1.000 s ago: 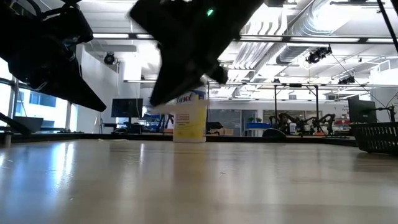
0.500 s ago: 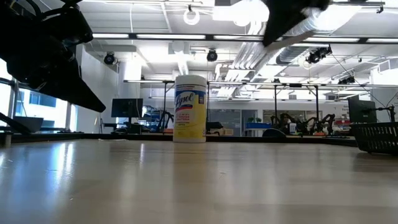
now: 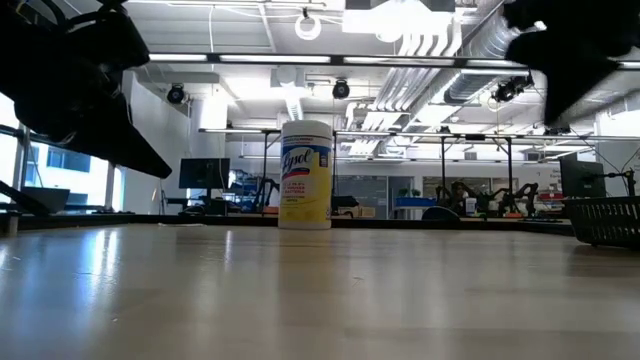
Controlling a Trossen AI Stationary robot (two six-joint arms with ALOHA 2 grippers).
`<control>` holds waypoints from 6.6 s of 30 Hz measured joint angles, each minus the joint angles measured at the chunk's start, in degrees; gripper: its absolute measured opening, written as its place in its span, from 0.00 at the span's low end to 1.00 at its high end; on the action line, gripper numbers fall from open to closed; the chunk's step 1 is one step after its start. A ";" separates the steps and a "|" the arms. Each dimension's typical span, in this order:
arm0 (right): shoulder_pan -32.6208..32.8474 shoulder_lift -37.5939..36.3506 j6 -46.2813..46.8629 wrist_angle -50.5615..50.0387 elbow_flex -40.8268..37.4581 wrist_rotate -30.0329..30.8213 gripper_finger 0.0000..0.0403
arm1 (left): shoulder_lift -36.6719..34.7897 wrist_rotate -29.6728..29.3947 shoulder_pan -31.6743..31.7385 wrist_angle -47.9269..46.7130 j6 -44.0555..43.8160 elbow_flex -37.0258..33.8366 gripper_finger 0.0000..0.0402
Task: Pick & Place First Aid Supplies
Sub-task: Put the white bandage pad into the right black bin
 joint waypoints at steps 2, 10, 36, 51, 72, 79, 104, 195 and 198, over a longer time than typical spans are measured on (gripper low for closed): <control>-0.21 -4.16 3.23 0.39 -5.42 -3.77 0.00 | 0.00 -0.52 0.00 0.04 0.96 0.00 0.30; -0.70 -17.05 6.57 12.57 -23.13 -9.24 0.00 | 0.00 -1.20 0.00 0.49 2.59 0.00 0.30; -18.08 -6.61 -11.19 19.27 -22.44 -16.60 0.01 | 0.00 -0.19 0.02 1.70 2.50 -0.04 0.30; -18.08 -6.63 -11.70 3.68 -7.68 -12.85 0.26 | 0.00 -1.07 0.02 1.72 1.66 -0.04 0.30; -13.73 -6.63 -60.10 102.25 -27.33 -4.37 0.18 | 1.62 4.01 27.70 -6.33 -10.56 -0.07 0.30; -11.29 -6.63 -60.51 102.38 -28.12 -1.63 0.15 | 1.33 4.34 44.96 -5.38 -5.20 0.00 0.30; -8.26 -6.63 -64.51 102.84 -28.12 2.11 0.07 | 11.48 8.21 73.55 9.48 2.19 -0.04 0.21; -14.90 31.46 -94.78 90.05 4.66 -30.19 0.10 | 8.99 45.86 17.44 31.07 42.84 1.68 0.01; -14.86 31.46 -94.78 89.78 4.66 -29.88 0.05 | 4.21 43.79 14.53 29.27 43.45 1.68 0.01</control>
